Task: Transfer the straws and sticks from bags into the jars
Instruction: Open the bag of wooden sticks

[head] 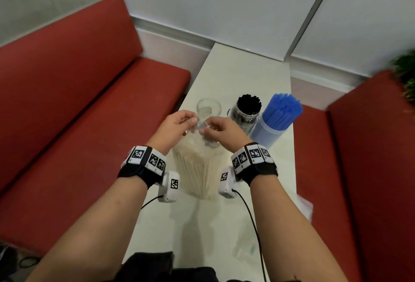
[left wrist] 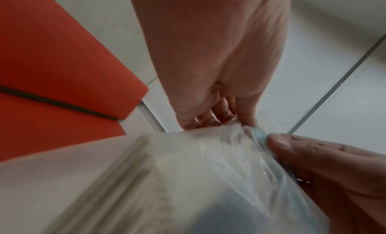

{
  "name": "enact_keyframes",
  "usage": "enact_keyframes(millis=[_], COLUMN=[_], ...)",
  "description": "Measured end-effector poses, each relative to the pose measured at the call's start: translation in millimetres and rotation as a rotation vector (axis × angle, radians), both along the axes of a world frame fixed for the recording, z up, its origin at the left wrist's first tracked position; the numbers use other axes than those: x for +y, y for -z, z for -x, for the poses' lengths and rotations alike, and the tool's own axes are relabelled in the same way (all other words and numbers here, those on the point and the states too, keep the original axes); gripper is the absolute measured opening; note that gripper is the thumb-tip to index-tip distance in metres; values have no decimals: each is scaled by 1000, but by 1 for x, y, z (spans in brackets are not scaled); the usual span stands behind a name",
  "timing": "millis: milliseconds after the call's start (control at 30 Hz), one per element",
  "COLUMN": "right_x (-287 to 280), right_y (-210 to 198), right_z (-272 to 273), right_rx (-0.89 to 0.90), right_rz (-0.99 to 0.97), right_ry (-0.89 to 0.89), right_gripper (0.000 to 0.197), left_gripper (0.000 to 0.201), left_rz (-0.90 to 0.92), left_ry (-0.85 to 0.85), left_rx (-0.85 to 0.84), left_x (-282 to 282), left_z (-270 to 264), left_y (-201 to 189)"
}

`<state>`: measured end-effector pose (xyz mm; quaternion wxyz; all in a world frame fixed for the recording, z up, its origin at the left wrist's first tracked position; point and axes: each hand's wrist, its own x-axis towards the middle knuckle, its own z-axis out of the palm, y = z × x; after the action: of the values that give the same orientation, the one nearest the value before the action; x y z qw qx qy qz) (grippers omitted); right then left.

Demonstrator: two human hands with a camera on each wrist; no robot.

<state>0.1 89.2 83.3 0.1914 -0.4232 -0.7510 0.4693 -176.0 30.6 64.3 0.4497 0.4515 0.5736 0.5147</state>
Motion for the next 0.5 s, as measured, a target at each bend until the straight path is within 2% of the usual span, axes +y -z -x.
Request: enact_keyframes(millis=[100,200,233,333,400,500], right_x=[-4,-8,-8,-9,-10,-12], right_y=[-6,-7,-7,-9,-12,-16], right_z=[-1,-2,-2,1,3,2], right_rx=[40,39,29,-9,-23,7], right_rz=[-25,-41,-56,-119,-126,-56], right_ry=[106,215,239,284,288,241], right_gripper=[5,7,8,15,15,10], left_gripper=[9,24,25,25,25,17], left_rz=[-32,-42,-20,95,115,116], left_ry=[-52,-257,-262,-90,-78,-97], left_rx=[75,421,450,241,162,140], left_x=[2,3,3,3,3,4], left_z=[-12,-20,-22,-32,-37,-40], left_y=[-11,-16,-19,-24,-28,-28])
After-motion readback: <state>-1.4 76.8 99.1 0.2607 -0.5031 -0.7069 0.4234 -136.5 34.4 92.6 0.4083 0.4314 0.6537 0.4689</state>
